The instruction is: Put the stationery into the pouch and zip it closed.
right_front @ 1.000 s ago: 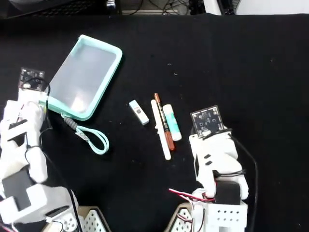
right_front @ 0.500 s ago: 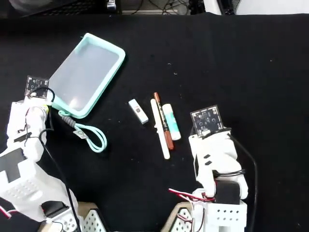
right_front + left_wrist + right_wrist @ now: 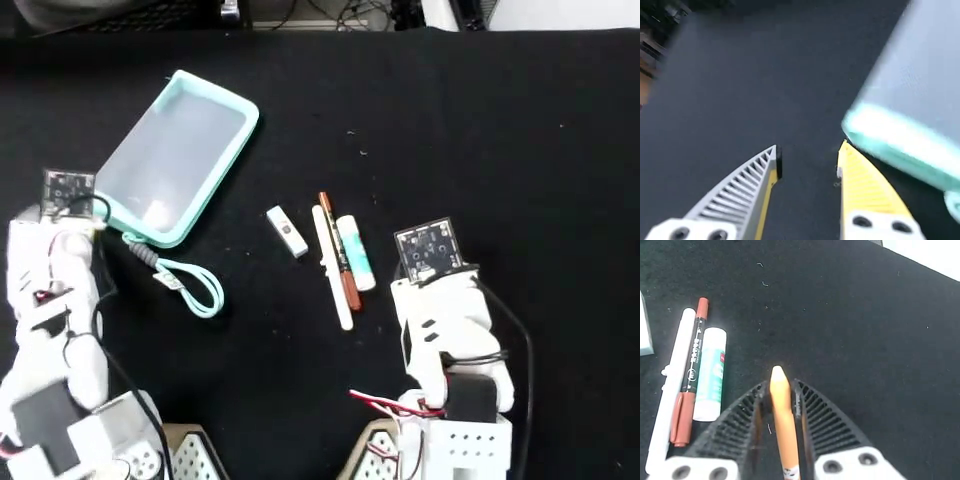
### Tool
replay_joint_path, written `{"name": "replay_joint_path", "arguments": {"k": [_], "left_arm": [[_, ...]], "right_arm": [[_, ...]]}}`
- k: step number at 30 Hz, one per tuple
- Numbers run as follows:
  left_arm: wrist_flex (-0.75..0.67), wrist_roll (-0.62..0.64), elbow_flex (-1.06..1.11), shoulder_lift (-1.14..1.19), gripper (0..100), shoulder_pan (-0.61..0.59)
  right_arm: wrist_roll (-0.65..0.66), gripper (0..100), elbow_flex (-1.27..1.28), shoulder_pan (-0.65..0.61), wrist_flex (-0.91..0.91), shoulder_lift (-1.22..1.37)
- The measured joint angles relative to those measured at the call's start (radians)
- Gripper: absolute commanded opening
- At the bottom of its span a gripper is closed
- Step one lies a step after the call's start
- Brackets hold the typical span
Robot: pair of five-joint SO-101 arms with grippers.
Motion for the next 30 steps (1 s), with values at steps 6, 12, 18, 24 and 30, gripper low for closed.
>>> {"name": "replay_joint_path", "arguments": {"k": [6,12,18,24,30], "left_arm": [[0.273,0.02,-0.158,0.006,21,0.006],[0.457,0.074,-0.348,0.149,21,0.006],[0.46,0.078,-0.448,0.31,21,0.006],[0.46,0.126,-0.56,0.439,21,0.021],[0.462,0.16,-0.6,0.483,21,0.057]], "right_arm": [[0.0,1.2,0.0,0.0,0.006,0.0],[0.0,1.2,0.0,0.0,0.008,0.0],[0.0,1.2,0.0,0.0,0.008,0.0],[0.0,1.2,0.0,0.0,0.008,0.0],[0.0,1.2,0.0,0.0,0.008,0.0]]}}
